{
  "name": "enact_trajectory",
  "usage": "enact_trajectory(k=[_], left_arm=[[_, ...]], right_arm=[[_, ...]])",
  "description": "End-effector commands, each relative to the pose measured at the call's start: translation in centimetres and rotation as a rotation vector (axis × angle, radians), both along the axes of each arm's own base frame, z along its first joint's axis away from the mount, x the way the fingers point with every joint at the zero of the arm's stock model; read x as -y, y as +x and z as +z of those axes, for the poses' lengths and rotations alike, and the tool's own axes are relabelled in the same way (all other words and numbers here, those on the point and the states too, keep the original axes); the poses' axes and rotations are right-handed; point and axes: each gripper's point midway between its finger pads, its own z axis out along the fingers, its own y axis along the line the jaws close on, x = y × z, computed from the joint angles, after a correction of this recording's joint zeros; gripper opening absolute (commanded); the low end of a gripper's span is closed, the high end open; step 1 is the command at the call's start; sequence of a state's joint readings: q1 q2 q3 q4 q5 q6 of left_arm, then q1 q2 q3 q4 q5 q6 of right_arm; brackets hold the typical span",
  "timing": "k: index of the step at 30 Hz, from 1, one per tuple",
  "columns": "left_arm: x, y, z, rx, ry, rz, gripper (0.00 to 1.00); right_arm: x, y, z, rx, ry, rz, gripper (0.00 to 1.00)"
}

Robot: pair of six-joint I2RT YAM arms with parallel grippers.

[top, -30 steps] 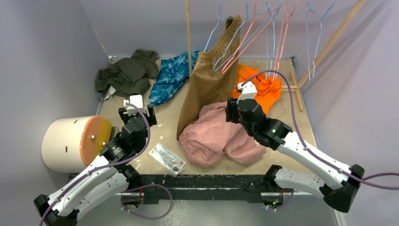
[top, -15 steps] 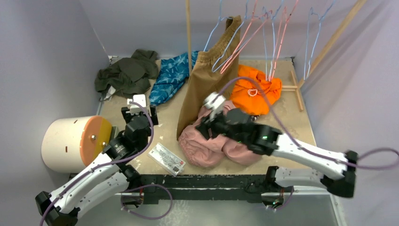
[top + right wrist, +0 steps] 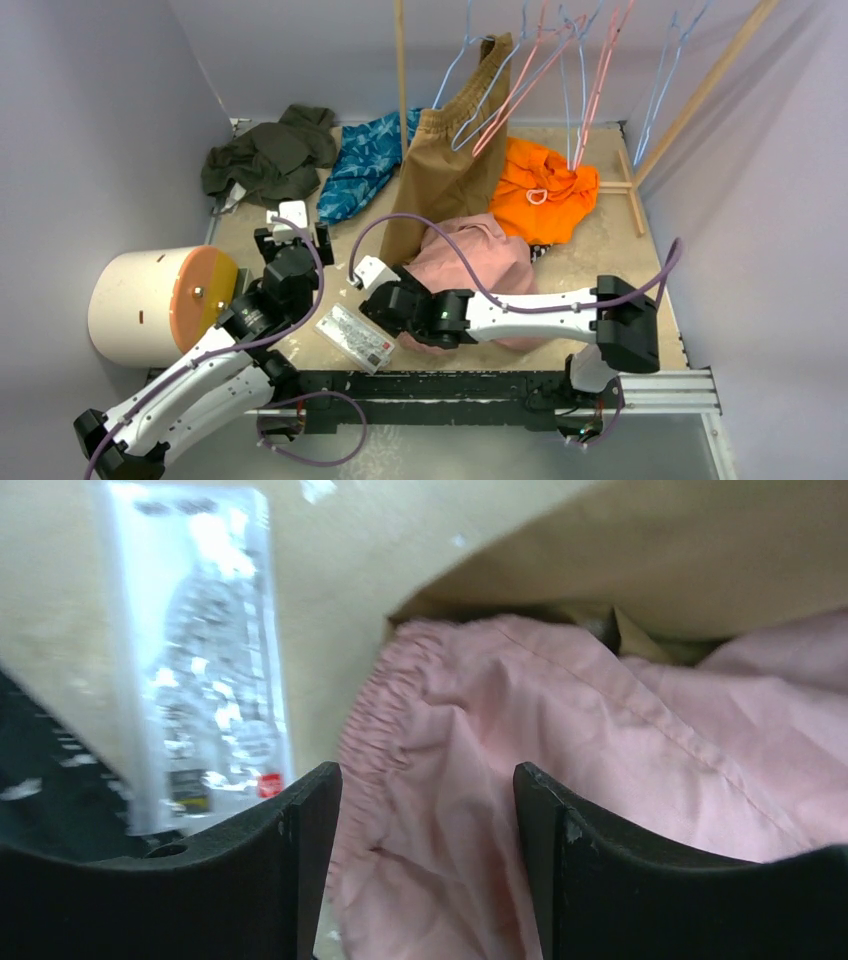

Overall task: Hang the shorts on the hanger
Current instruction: Adjust the shorts at the center of the board.

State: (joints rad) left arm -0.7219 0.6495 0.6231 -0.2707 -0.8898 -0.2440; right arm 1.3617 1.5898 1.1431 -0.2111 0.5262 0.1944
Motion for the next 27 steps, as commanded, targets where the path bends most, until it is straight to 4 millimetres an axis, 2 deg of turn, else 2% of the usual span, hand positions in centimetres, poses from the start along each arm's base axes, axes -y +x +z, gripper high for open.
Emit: enact_trajectory(k=[1,4,6,8,10,11,12,14,17,19,21,22,24,27], left_arm=[[-0.3,0.1,1.1,0.043,-0.025,0.016,0.70],[-0.3,0.0,1.2,0.051,-0.033,0.013,0.70],[-0.3,0.0,1.3,0.052,-0.035,0.011,0.70],[-0.2,0.0,1.4,0.052,-0.038,0.007,0.70],[-0.2,0.0,1.4,0.051,-0.039,0.007,0.70],[-0.3,-0.1,1.5,0.051,-0.043,0.011,0.70],[-0.4,-0.2,1.7,0.055,-0.051,0.018,0.69],[-1.0,-0.5,2.2,0.061,-0.072,0.045,0.69],[-0.6,-1.1,3.9,0.087,-0.147,0.009,0.69],[0.1,-1.6,5.6,0.116,-0.219,-0.053,0.69],[1.2,-2.3,7.6,0.156,-0.279,-0.153,0.69],[1.9,-2.8,8.7,0.178,-0.300,-0.216,0.69],[3.2,-4.0,10.4,0.224,-0.324,-0.348,0.70],[5.3,-6.1,11.6,0.268,-0.319,-0.548,0.72]], right_arm=[[3.1,1.7,-0.9,0.066,-0.101,-0.154,0.67],[5.2,1.8,-2.6,0.071,-0.176,-0.216,0.65],[6.4,1.6,-3.7,0.059,-0.213,-0.239,0.59],[7.2,1.5,-4.0,0.060,-0.226,-0.260,0.40],[7.6,1.8,-3.3,0.076,-0.219,-0.289,0.06],[7.6,1.9,-2.4,0.083,-0.198,-0.300,0.00],[7.3,2.0,-1.2,0.089,-0.163,-0.303,0.00],[6.4,2.0,2.7,0.095,-0.044,-0.276,0.00],[5.1,1.6,10.7,0.118,0.180,-0.175,0.00],[5.5,1.4,16.3,0.158,0.327,-0.134,0.00],[6.7,1.3,20.8,0.185,0.435,-0.127,0.00],[7.5,1.2,22.5,0.195,0.476,-0.125,0.00],[8.5,1.1,24.4,0.204,0.525,-0.127,0.00],[9.6,1.0,25.6,0.212,0.579,-0.133,0.00]])
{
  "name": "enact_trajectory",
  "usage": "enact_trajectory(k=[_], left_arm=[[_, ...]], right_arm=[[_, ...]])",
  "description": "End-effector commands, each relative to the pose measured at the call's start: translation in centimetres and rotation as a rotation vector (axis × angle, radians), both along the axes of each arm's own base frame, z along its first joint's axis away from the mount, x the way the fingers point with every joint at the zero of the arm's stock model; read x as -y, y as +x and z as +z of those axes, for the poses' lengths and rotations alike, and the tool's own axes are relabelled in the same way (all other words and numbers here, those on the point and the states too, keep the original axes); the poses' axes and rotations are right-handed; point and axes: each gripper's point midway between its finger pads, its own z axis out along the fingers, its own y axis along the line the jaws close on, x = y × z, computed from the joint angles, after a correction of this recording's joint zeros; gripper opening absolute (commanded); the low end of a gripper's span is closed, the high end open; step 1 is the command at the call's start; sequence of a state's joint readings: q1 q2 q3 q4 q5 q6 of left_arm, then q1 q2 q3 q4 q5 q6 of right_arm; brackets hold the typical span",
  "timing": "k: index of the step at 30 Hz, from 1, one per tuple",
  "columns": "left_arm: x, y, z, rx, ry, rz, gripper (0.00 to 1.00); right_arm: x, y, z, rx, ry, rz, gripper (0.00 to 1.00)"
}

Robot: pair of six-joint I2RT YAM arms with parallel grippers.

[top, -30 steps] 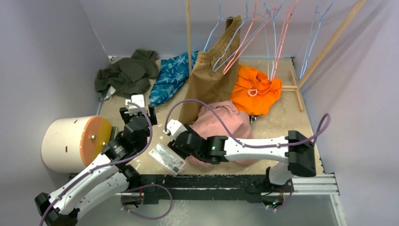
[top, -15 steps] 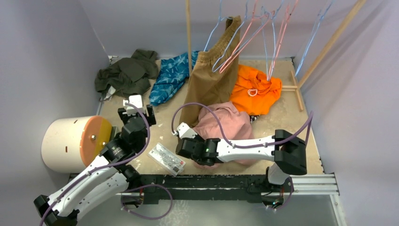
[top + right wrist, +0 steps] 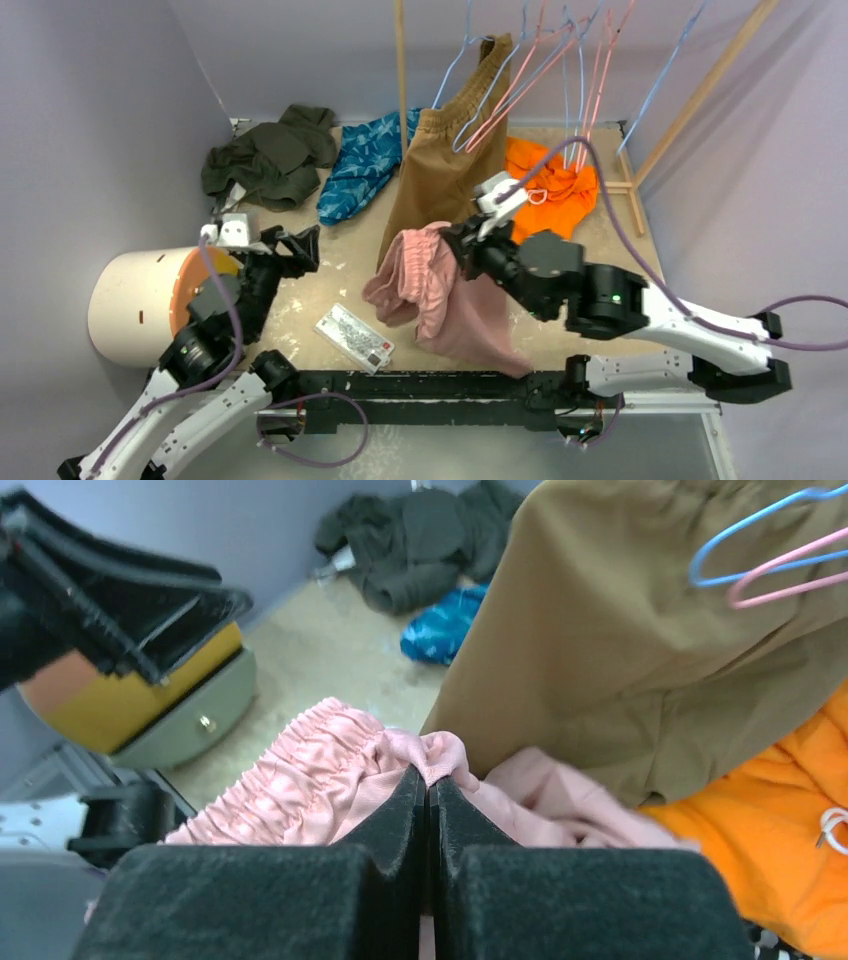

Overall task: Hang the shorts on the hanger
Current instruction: Adjust the shorts at the center of the board.

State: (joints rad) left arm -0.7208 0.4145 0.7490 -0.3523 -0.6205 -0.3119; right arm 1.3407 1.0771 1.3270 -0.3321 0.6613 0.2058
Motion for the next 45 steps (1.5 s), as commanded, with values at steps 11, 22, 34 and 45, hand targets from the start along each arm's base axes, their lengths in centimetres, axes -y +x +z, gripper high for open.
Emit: enact_trajectory(k=[11,22,34,45], left_arm=[[12.6,-5.1,0.0,0.045,0.015,-0.771,0.71],[18.4,-6.0,-5.7,-0.209,-0.070,-1.029,0.66],[16.0,-7.0,-6.9,-0.334,-0.069,-0.926,0.73],[16.4,-8.3,-8.5,-0.440,-0.109,-0.964,0.78]], right_arm=[[2.6,-2.1,2.1,0.067,0.177,0.124,0.00],[4.2,-2.6,1.6,0.049,0.216,0.123,0.00],[4.6,-2.0,0.7,0.044,0.197,0.076,0.00],[5.9,-1.5,1.4,0.061,0.249,0.018,0.00]])
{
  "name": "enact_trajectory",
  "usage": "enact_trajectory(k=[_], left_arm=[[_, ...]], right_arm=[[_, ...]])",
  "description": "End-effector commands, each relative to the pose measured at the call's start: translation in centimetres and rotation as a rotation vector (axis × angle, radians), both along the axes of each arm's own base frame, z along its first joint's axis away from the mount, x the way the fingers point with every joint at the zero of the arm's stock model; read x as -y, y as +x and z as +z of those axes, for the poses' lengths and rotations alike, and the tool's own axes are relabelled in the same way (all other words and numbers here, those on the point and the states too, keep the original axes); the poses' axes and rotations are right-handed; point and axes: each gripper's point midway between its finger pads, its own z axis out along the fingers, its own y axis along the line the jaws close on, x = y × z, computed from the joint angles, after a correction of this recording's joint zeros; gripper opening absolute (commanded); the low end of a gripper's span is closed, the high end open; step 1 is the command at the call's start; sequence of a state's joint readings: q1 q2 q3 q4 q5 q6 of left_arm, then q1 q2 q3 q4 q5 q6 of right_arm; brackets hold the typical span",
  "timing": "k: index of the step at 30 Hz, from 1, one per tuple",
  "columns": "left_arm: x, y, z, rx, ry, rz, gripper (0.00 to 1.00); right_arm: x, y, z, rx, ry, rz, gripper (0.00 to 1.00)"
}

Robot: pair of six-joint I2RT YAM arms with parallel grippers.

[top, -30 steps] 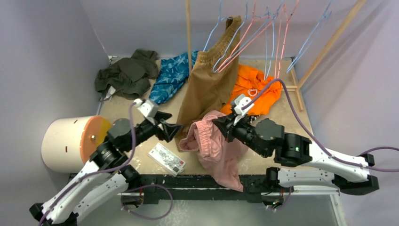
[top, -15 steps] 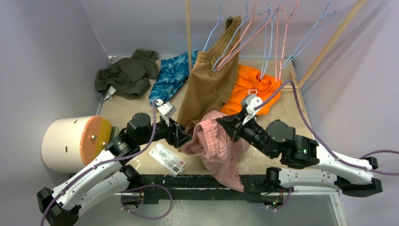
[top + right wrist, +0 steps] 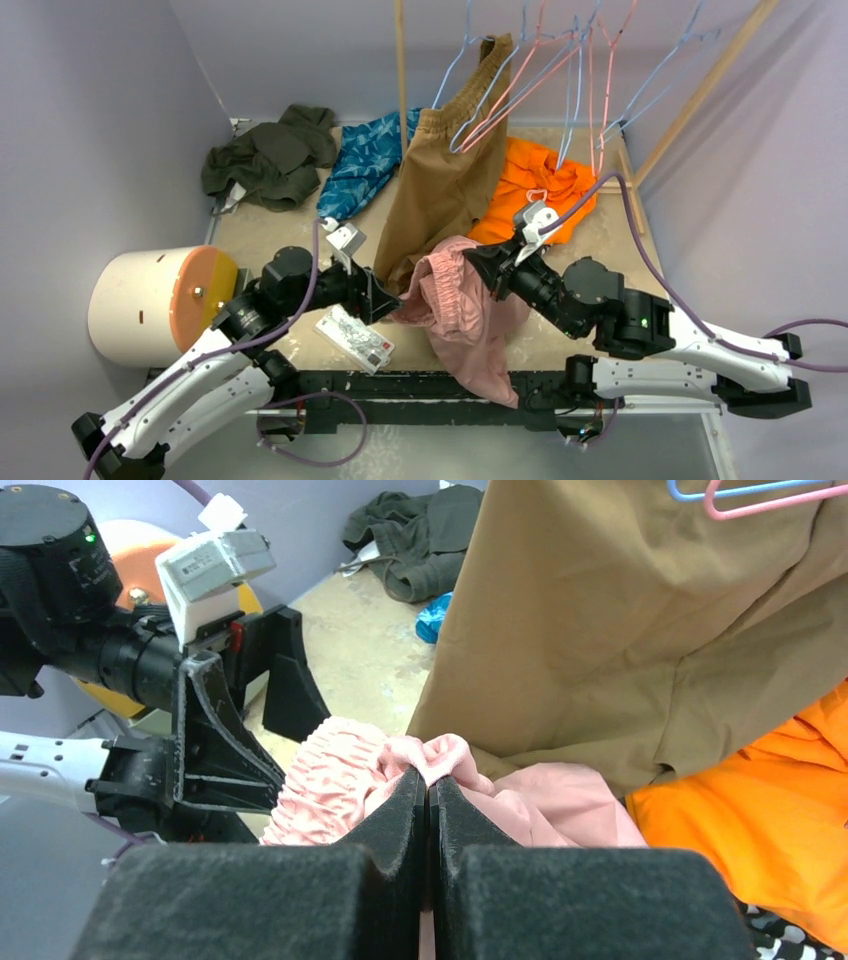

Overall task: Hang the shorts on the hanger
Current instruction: Adjust the shorts at the center of the board.

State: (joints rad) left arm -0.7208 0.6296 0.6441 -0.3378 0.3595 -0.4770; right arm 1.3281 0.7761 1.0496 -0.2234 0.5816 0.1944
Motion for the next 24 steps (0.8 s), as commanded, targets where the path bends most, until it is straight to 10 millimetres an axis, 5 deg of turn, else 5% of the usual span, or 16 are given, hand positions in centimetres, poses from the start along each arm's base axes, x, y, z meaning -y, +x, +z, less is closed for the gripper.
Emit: enact_trajectory(k=[1,7,17,22,24], left_arm=[[0.5,-0.4,0.5,-0.032,-0.018,-0.025,0.78],[0.9,0.4,-1.5,-0.086,0.033,-0.005,0.75],[1.8,1.2,-3.8,-0.146,0.096,-0.022,0.57],[1.2,2.3,-2.9,-0.085,0.103,0.030,0.27],[0.7,2.9,-2.0,-0.036,0.114,0.062,0.06]], right_arm=[[1.2,0.4,3.1,0.028,0.133,-0.048,0.00],[1.3,0.1,3.8,0.034,0.164,-0.028,0.00],[1.4,0.0,4.0,0.036,0.174,-0.024,0.00],[1.3,0.0,3.6,0.032,0.168,-0.022,0.00],[1.0,0.0,3.2,0.027,0.161,-0.016,0.00]])
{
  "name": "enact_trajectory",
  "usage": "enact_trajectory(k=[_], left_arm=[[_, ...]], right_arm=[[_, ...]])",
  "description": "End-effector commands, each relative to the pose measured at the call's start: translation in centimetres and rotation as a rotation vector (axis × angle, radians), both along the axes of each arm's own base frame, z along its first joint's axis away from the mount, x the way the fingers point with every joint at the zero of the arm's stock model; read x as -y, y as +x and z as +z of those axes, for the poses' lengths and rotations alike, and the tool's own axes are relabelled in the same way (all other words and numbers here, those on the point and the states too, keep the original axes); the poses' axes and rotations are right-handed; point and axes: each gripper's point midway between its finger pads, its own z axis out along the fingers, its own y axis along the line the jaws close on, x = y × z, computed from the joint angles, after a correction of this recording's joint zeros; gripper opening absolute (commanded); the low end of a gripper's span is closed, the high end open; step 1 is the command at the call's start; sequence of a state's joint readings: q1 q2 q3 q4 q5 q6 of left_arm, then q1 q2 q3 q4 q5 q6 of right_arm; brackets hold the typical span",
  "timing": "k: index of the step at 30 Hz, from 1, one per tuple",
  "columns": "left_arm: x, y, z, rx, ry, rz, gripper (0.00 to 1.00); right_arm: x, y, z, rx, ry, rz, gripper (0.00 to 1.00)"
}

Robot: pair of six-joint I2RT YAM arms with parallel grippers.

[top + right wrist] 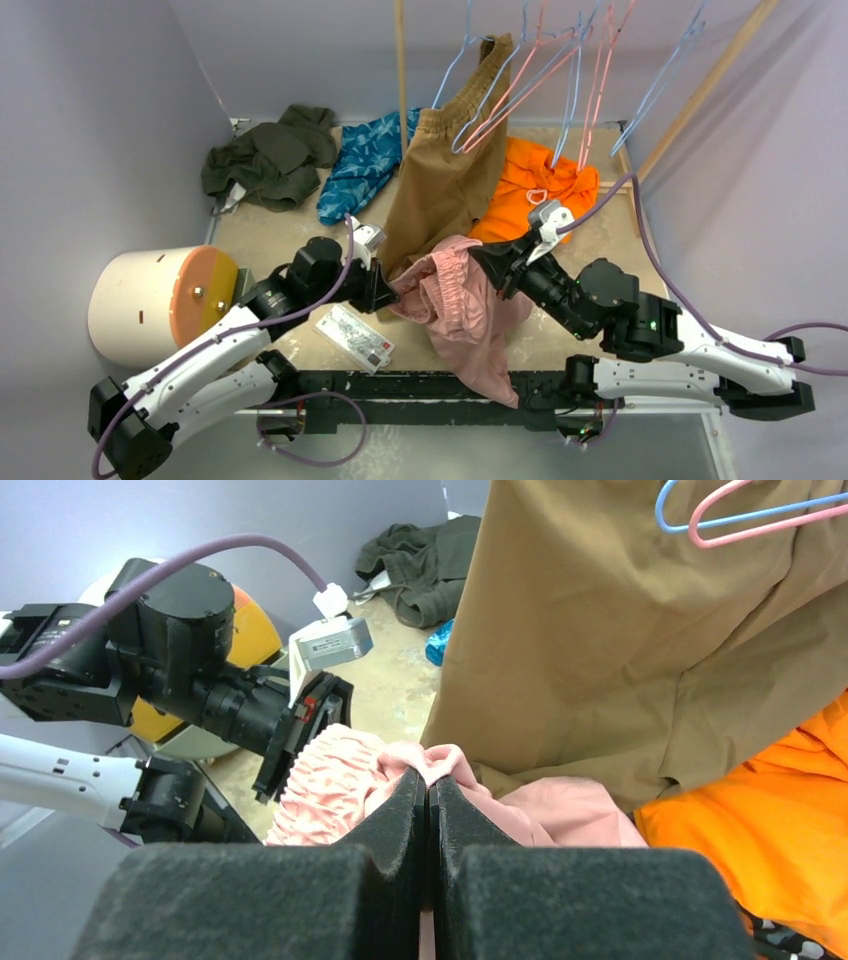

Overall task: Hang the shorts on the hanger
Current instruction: Adjust the shorts at the center of the board.

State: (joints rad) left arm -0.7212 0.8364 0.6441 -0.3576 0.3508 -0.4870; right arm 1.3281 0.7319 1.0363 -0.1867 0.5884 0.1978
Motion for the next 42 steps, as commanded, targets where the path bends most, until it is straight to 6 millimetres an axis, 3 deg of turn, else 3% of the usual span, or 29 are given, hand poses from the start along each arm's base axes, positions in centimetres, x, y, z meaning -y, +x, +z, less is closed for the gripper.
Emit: enact_trajectory(k=[1,4,6,8,11,13,16,21,25,28,33,37,42], left_arm=[[-0.6,2.3,4.1,0.172,-0.021,0.070,0.00],[-2.6,4.2,6.7,0.268,0.020,0.203,0.00],[-5.2,6.1,9.9,0.343,0.057,0.364,0.00],[-8.4,7.6,12.4,0.393,0.120,0.547,0.00],[-12.7,8.6,16.0,0.451,0.224,0.746,0.00],[-14.2,8.9,18.3,0.474,0.271,0.810,0.00],[-15.6,9.2,21.5,0.499,0.300,0.881,0.00],[-16.5,10.2,23.6,0.518,0.343,0.970,0.00],[-16.0,11.4,23.5,0.509,0.351,1.009,0.00],[-15.8,11.8,24.4,0.516,0.311,1.042,0.00],[-15.4,12.4,27.0,0.535,0.220,1.082,0.00],[-15.0,12.5,27.9,0.539,0.188,1.077,0.00],[-15.2,12.3,28.3,0.545,0.178,1.074,0.00]], right_arm=[[0.0,0.0,1.7,0.011,0.088,-0.002,0.00],[-0.8,0.0,0.6,-0.010,0.064,0.009,0.03],[-1.5,0.0,-0.4,-0.029,0.049,0.012,0.40],[-2.1,0.3,-1.4,-0.052,0.036,-0.001,0.70],[-2.6,1.0,-2.2,-0.078,0.020,-0.045,0.89],[-2.4,1.5,-1.8,-0.084,0.036,-0.088,0.90],[-2.8,1.2,0.4,-0.086,0.100,-0.066,0.90],[-7.9,-2.2,2.6,-0.061,0.114,0.230,0.84],[-13.6,-6.4,-0.5,-0.125,0.013,0.506,0.77],[-16.1,-6.7,-3.2,-0.148,-0.017,0.505,0.77],[-18.7,-3.7,-6.6,-0.171,-0.054,0.314,0.80],[-20.6,-1.5,-10.5,-0.195,-0.130,0.181,0.84],[-21.1,0.2,-14.8,-0.248,-0.203,0.039,0.84]])
